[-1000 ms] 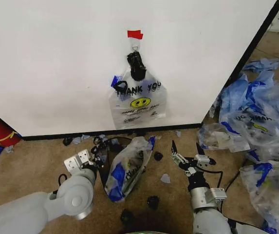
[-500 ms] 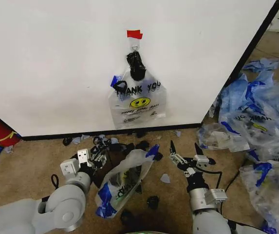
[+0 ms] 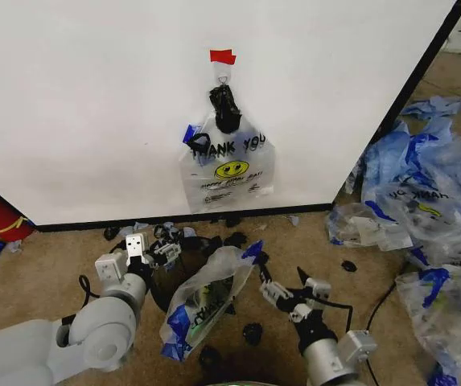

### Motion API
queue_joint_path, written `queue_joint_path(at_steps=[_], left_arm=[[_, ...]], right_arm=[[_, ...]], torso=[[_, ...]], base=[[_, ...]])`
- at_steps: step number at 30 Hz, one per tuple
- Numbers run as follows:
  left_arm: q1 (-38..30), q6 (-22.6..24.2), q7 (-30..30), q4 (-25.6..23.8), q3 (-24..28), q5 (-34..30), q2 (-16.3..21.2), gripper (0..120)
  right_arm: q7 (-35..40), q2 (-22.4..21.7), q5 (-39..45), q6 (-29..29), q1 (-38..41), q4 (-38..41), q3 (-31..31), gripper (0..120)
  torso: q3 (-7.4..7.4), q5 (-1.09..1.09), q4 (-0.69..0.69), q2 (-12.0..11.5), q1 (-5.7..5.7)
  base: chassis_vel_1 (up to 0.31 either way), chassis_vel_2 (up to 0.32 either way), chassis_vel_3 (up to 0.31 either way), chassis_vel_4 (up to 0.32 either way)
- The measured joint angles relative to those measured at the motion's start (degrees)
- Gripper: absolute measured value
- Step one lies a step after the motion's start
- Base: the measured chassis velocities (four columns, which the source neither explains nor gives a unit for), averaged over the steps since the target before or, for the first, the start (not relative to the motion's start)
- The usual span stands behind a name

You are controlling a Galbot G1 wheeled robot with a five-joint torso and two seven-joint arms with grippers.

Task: Pick up the garbage bag from the wall and place it over the trash bin.

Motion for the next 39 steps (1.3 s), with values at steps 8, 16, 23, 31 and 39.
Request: queue_joint_path(at_steps=[8,16,23,31,39], left_arm=[[-1.0,-0.1,0.0,1.2,0.3,0.0,-1.0,97],[-1.6,-0.3,0.2,2.5,0.4,0.2,-2.2,96],[-1.6,-0.8,0.5,3.5,0.4,0.7,-3.0,96],[-1.6,-1.0,0.6,4.1,0.5,1.0,-3.8,96],[-1.5,-1.0,0.7,4.8,0.9,1.4,-5.0,95]], right_arm=[[1.1,2.6,6.1,-3.0,3.9,-2.4,-3.6,100],[0.4,6.6,10.4,-4.2,11.7,-8.2,-6.5,100],[0.2,10.2,13.3,-4.9,17.1,-12.1,-8.8,100],[1.3,13.4,13.9,-5.2,18.2,-14.3,-10.5,99],[2.8,16.5,12.8,-5.3,17.2,-16.7,-11.4,91]], torso=[[0.0,-0.01,0.0,0.0,0.0],[0.0,-0.01,0.01,0.0,0.0],[0.0,-0.01,0.01,0.0,0.0],[0.0,-0.02,0.01,0.0,0.0],[0.0,-0.01,0.0,0.0,0.0]], base=[[0.0,0.0,0.0,0.0],[0.0,0.0,0.0,0.0],[0.0,0.0,0.0,0.0],[0.0,0.0,0.0,0.0],[0.0,0.0,0.0,0.0]])
